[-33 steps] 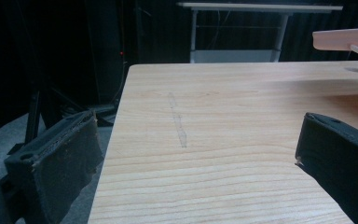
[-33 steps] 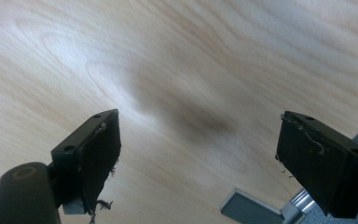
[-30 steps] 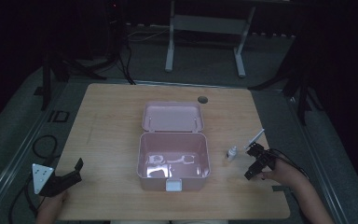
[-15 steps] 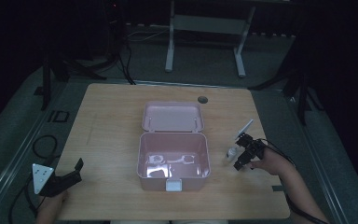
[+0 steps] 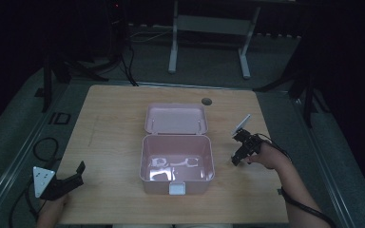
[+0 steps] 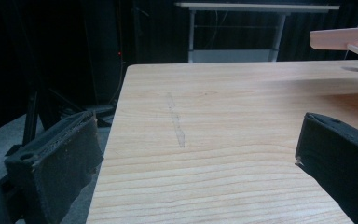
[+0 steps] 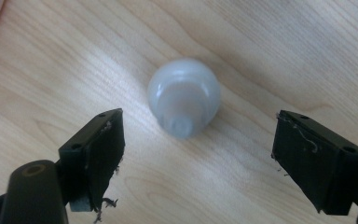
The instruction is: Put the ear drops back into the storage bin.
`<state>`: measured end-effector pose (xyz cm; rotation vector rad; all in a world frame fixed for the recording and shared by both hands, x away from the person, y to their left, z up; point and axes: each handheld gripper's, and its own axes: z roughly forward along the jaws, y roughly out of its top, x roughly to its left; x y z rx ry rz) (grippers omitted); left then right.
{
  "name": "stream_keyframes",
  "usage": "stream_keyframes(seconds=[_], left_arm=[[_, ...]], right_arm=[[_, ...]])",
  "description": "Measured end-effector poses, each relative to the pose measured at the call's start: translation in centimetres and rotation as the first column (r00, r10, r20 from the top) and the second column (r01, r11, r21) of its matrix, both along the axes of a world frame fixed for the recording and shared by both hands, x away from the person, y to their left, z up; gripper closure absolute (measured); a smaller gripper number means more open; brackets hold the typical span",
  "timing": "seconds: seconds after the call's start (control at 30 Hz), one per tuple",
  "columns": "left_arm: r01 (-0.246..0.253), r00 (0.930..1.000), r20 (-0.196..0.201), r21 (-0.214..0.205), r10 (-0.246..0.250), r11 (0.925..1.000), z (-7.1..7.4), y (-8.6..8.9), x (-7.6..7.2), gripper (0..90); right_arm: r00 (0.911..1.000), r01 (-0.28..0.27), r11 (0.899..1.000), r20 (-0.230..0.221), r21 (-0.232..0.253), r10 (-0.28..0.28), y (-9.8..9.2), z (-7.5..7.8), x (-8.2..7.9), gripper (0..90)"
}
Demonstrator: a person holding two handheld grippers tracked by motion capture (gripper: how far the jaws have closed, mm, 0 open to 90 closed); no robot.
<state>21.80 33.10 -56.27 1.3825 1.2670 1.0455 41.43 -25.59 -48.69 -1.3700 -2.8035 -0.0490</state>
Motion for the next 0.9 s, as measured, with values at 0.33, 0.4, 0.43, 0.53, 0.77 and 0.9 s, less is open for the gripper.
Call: stream_keyframes(seconds=[0.33,0.4,0.43,0.53,0.77,0.9], left_arm=[[0.003,1.0,0.0,0.001,-0.003,1.0,0.0,0.0,0.0,0.4],[0.002,1.0,0.0,0.001,-0.002,1.0,0.0,0.0,0.0,0.4],[0.003,1.0,-0.001,0.002,-0.003,1.0,0.0,0.0,0.0,0.4],[0.004,1.0,-0.002,0.005,-0.004,1.0,0.0,-0.1,0.0,0.4],[0.005,1.0,-0.002,0.007,-0.005,1.0,0.0,-0.1,0.0,0.4],[0.005,1.0,-0.004,0.01,-0.005,0.9999,0.0,-0.1,0.0,0.4]], right_arm=[[0.9999,0.0,1.0,-0.015,-0.004,0.0,1.0,-0.6,1.0,22.0],[0.9997,-0.001,1.0,-0.024,-0.003,0.001,1.3,-1.0,1.3,23.3],[0.9994,-0.001,1.0,-0.034,-0.003,0.001,1.3,-1.1,1.4,23.7],[0.9978,0.009,1.0,-0.066,0.012,-0.008,1.3,-1.6,1.7,27.7],[0.9982,-0.045,0.999,-0.042,-0.03,0.044,1.7,-1.5,1.8,41.3],[0.997,-0.057,0.998,-0.054,-0.031,0.055,1.9,-1.6,1.8,44.5]])
